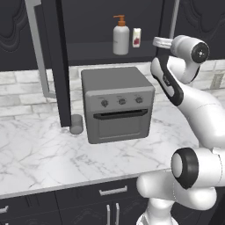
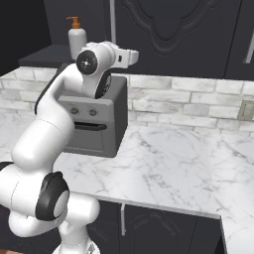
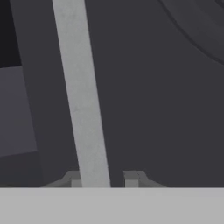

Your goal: Pick the soap dispenser and soap dispenser from the cabinet and place them on the counter.

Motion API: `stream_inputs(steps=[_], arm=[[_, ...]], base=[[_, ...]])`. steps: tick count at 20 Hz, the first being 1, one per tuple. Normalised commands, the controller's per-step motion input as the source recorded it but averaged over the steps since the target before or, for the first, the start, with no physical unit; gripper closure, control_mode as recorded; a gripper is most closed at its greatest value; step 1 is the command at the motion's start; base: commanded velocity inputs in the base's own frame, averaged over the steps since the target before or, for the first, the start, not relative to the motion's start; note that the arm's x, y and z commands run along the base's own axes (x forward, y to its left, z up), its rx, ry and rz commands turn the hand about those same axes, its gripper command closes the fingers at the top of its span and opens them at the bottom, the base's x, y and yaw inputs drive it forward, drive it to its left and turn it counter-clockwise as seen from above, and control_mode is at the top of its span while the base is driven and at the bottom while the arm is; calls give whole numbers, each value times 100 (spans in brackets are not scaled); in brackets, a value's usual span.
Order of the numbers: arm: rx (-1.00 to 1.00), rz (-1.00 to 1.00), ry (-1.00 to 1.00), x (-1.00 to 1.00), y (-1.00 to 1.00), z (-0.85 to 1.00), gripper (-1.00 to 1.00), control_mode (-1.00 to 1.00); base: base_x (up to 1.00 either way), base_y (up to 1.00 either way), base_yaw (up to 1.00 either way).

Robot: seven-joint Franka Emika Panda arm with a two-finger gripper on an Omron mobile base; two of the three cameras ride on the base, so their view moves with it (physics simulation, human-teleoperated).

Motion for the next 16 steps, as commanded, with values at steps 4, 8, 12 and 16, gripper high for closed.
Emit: stream_inputs(steps=[4,8,12,16], arm=[[-3,0,4,-1,-32,18,100,-100],[-2,0,5,-10,-42,17,100,-100],[0,0,1,-31,-54,23,100,-100],[0,-2,0,-50,-66,23,100,-100]], base=[[0,0,0],[0,0,0],[0,0,0],[0,0,0]])
